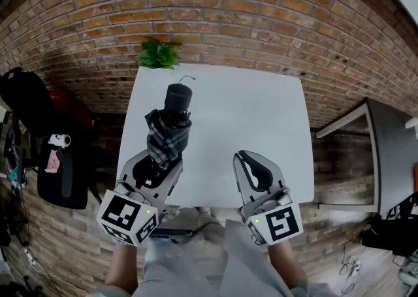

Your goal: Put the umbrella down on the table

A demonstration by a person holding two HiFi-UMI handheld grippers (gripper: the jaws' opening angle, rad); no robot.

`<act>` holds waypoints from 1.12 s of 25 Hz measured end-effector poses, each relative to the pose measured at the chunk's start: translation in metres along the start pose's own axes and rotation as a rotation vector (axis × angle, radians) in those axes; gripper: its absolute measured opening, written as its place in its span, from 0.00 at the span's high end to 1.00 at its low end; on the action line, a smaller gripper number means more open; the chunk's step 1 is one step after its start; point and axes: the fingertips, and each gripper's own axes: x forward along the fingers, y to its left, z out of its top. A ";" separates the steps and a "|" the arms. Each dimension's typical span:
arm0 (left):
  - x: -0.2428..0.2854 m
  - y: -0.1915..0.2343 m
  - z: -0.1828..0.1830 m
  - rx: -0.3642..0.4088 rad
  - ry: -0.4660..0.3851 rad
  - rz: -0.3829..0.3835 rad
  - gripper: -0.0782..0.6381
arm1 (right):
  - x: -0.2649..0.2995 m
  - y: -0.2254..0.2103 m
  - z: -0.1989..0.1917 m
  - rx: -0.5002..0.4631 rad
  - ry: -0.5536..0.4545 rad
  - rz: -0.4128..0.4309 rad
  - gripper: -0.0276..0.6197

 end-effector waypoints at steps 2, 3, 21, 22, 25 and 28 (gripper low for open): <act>0.005 0.004 -0.001 0.001 0.006 -0.006 0.61 | 0.005 -0.002 0.000 0.003 0.004 -0.004 0.87; 0.007 0.007 0.000 0.001 0.010 -0.006 0.61 | 0.007 -0.004 -0.001 0.003 0.005 -0.006 0.87; 0.101 0.060 -0.020 0.133 0.164 -0.081 0.61 | 0.042 -0.041 -0.023 0.001 0.060 -0.072 0.87; 0.108 0.064 -0.021 0.137 0.175 -0.087 0.61 | 0.044 -0.042 -0.025 0.003 0.064 -0.074 0.87; 0.129 0.076 -0.025 0.170 0.212 -0.101 0.61 | 0.050 -0.045 -0.032 0.013 0.080 -0.079 0.87; 0.153 0.088 -0.029 0.215 0.247 -0.117 0.61 | 0.057 -0.051 -0.038 0.025 0.092 -0.096 0.87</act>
